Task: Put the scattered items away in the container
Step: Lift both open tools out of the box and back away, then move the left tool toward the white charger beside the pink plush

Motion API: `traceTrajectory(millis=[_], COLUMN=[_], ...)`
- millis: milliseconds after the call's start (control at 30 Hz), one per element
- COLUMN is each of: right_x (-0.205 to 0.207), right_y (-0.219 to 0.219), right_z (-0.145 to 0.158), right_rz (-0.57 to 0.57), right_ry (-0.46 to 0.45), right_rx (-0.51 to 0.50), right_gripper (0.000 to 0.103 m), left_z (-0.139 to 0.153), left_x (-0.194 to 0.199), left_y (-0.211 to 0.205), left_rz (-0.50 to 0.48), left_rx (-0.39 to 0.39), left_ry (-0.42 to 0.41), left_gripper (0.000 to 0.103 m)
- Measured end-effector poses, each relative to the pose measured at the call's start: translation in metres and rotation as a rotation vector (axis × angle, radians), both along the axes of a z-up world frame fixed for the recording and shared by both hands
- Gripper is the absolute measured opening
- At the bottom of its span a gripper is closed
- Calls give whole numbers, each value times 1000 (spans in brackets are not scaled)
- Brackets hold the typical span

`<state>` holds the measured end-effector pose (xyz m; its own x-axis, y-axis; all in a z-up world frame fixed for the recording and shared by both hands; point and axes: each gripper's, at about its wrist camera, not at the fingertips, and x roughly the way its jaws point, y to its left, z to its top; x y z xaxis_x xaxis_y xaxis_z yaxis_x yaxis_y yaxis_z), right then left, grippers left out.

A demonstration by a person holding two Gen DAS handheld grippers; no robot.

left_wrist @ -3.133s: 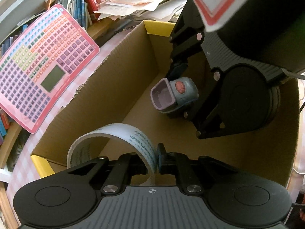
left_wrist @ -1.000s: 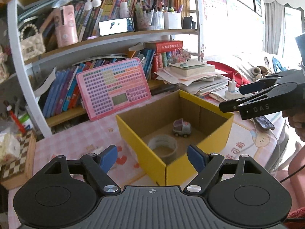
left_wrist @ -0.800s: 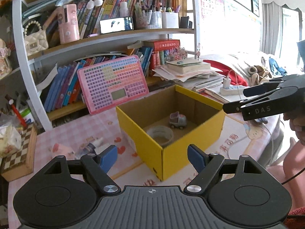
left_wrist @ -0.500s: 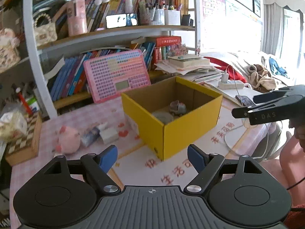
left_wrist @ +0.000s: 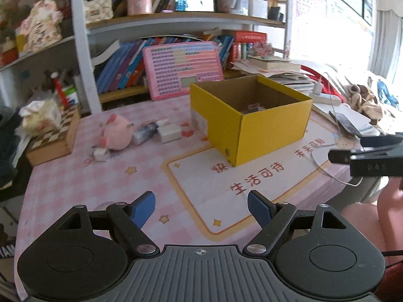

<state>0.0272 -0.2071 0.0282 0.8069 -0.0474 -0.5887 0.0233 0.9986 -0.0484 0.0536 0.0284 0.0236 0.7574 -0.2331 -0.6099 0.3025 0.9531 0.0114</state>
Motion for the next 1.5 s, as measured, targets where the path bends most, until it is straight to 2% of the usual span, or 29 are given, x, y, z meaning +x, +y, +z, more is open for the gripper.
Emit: traceTrajectory(millis=[400,933,1500], right_x=[-17,-14,-1], right_y=[49,89,124], right_z=[-18,-24,-20], right_rz=[114,257,361], right_ry=[45,94,71], right_rx=[6,-32,-64], right_gripper=[84,87,88], left_z=[-18,-35,-30], left_x=[-23,-34,-30], left_y=[17,38,63], left_rz=[89,139,195], left_rx=[-2,6,2], left_ry=[39,120,93], left_gripper=[83,83,83])
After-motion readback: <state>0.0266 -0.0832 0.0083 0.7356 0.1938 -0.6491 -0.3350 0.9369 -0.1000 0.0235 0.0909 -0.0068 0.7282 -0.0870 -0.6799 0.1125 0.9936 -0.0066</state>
